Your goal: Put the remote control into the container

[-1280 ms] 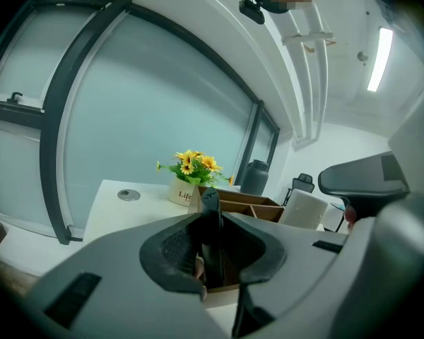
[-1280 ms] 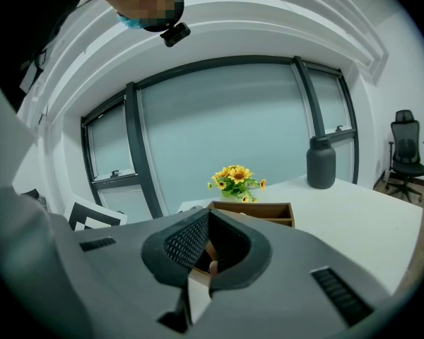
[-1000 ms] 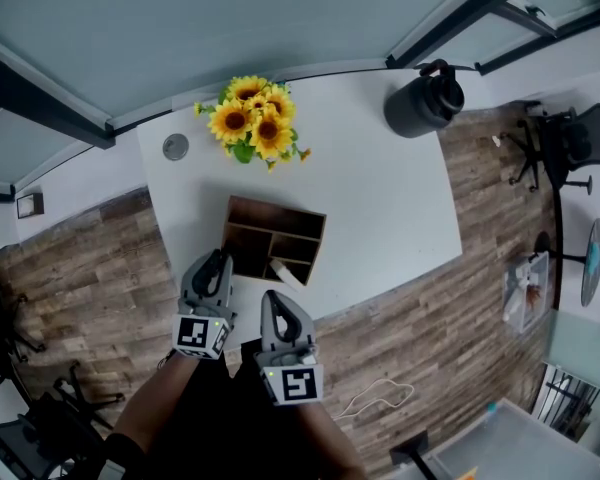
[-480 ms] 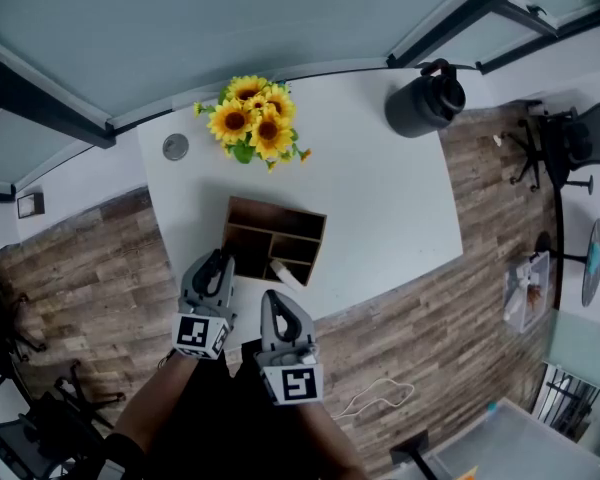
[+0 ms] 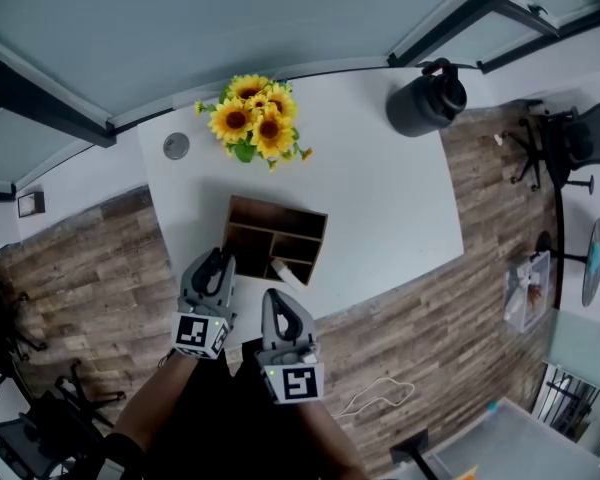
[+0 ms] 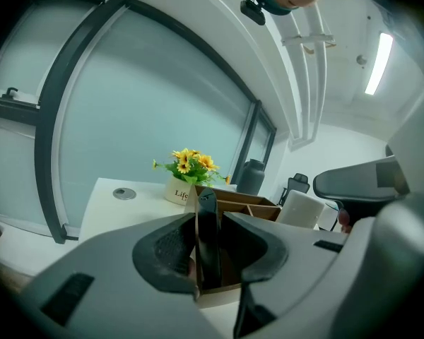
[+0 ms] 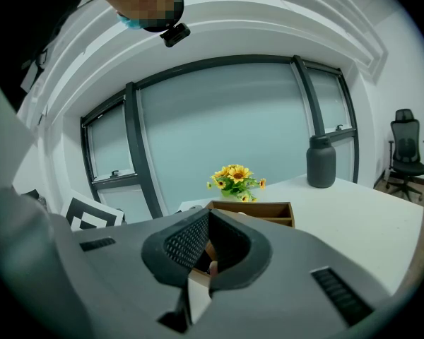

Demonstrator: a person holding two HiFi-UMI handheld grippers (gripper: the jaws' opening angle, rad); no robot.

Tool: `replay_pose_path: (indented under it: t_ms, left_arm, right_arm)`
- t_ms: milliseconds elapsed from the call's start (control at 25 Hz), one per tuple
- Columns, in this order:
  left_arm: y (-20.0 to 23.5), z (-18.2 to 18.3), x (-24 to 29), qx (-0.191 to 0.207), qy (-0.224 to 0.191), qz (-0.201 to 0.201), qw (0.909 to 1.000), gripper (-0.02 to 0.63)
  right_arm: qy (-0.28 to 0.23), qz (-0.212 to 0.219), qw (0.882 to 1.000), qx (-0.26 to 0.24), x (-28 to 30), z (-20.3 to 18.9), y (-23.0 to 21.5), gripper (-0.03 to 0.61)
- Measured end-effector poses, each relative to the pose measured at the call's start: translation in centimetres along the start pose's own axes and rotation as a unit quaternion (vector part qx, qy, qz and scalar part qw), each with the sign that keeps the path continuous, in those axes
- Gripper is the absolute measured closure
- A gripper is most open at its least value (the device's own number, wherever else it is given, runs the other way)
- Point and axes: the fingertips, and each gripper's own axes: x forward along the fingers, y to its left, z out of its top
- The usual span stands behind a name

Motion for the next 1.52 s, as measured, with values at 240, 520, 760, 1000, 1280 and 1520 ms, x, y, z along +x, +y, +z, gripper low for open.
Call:
replay_pose_path:
  t_ms: [240, 520, 760, 1000, 1280, 1520]
  left_arm:
    - [-0.1, 0.0, -0.2, 0.003, 0.000, -0.001, 1.0000, 0.501]
    - [0.1, 0.7, -0.6, 0.004, -0.004, 0.005, 1.0000, 0.500]
    - [-0.1, 1.6, -0.9, 0.005, -0.016, 0.004, 0.9999, 0.500]
    - [-0.3, 2.3, -1.3, 0.007, -0.021, 0.008, 0.9997, 0.498]
    - [0.1, 3.3, -2.1, 0.007, -0.032, 0.016, 0.9993, 0.495]
    - [-0.3, 4.5, -3.4, 0.009, -0.044, 0.013, 0.9989, 0.495]
  right_arm:
    - [-0.002, 0.001, 1.000, -0.003, 0.0, 0.0, 0.1, 0.574]
    - [-0.003, -0.001, 1.000, -0.004, -0.3, 0.0, 0.2, 0.574]
    - [0.000, -0.002, 1.000, -0.004, -0.6, -0.1, 0.2, 0.574]
    - [-0.005, 0.002, 1.000, -0.009, -0.9, 0.1, 0.5, 0.574]
    - [-0.013, 0.006, 1.000, -0.012, -1.1, 0.4, 1.0, 0.574]
    - [-0.012, 0.003, 1.000, -0.014, -1.4, 0.4, 0.9, 0.574]
